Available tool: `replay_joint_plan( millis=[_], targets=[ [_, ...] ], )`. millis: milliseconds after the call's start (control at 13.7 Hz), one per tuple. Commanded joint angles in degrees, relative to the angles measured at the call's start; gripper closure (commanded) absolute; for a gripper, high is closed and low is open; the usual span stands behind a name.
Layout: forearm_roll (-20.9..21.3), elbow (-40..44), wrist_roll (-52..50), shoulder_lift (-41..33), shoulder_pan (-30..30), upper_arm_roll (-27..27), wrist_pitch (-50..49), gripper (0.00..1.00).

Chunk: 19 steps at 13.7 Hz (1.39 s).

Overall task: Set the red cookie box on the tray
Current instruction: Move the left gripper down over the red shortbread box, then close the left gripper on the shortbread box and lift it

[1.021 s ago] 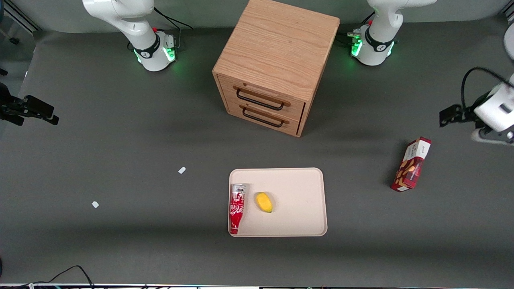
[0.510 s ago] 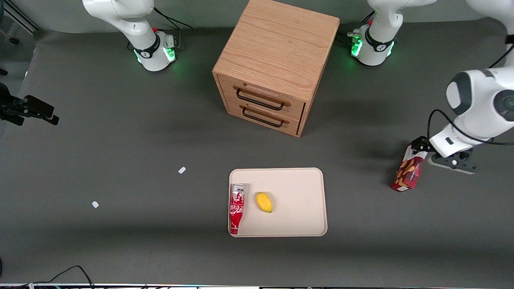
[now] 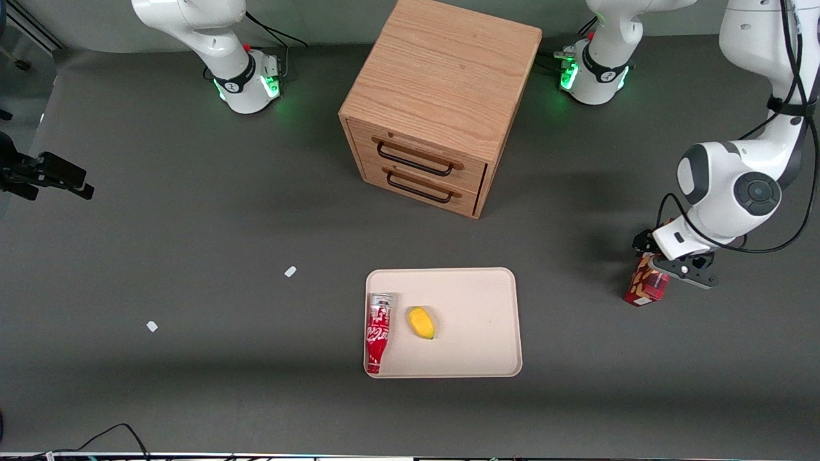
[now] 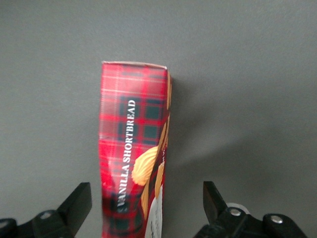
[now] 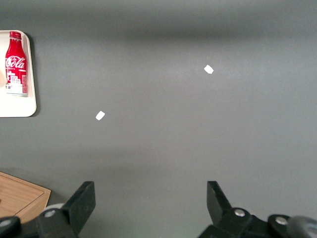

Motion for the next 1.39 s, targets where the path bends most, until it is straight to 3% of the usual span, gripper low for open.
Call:
replay_joint_plan(
  millis=[0,73,292,948,1312],
  targets=[
    [-0.53,-0.21,1.16,1.22,-0.46,0.51,1.29,0.02],
    [-0.53,-0.21,1.16,1.31,-0.46,0.68,1.20,0.13],
    [-0.53,0.05,1.16,1.22,-0.46,0.77,0.06,0.98],
    [-0.62,3.03,0.90,-0.88,-0.20,1.48,-6.08,1.00],
    [-4.57,21.19,-4.61,-4.49,-0.63,1.30,-31.70,1.00]
  ],
)
